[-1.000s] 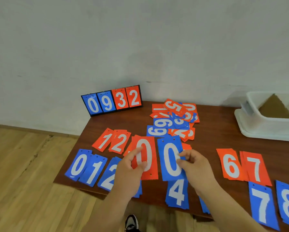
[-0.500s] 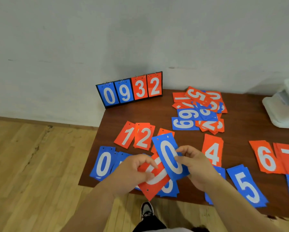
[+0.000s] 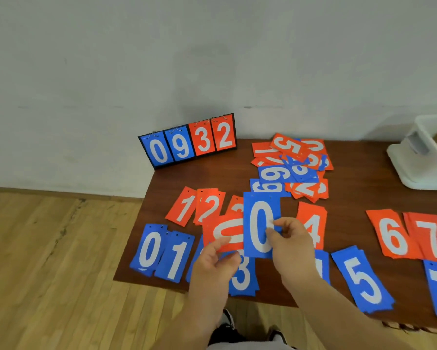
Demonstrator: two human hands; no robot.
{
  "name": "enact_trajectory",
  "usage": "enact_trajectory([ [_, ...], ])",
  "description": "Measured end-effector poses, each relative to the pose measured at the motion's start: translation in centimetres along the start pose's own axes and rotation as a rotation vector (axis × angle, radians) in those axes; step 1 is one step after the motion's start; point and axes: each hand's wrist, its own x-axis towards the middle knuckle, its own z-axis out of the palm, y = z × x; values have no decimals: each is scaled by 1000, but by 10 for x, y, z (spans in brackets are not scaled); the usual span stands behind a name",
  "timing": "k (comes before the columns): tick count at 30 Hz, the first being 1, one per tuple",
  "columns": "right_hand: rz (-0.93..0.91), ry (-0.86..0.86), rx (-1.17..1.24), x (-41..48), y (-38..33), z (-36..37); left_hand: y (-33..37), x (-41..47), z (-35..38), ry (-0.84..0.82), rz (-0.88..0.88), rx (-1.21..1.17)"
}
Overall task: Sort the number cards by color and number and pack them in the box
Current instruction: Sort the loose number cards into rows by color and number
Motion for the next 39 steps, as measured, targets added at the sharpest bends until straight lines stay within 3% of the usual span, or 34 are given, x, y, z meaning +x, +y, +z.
enact_trajectory([
  [4,-63,-182,-103,-12,8,1,0,11,1,259,73,-21],
  [12,-4,-264,-84,-1,5,24,28,56,-77,461,307,336],
  [15,49,-254,-100,5,3,55,43,84,-119,516,289,403],
  [22,85,-217,-179,2,-12,162,84,174,-206,374,176,421],
  [28,71,-76,-295,20,-14,216,94,269,-251,186,115,540],
  [39,117,-552,-599,13,39,308,72,352,-254,28,154,822],
])
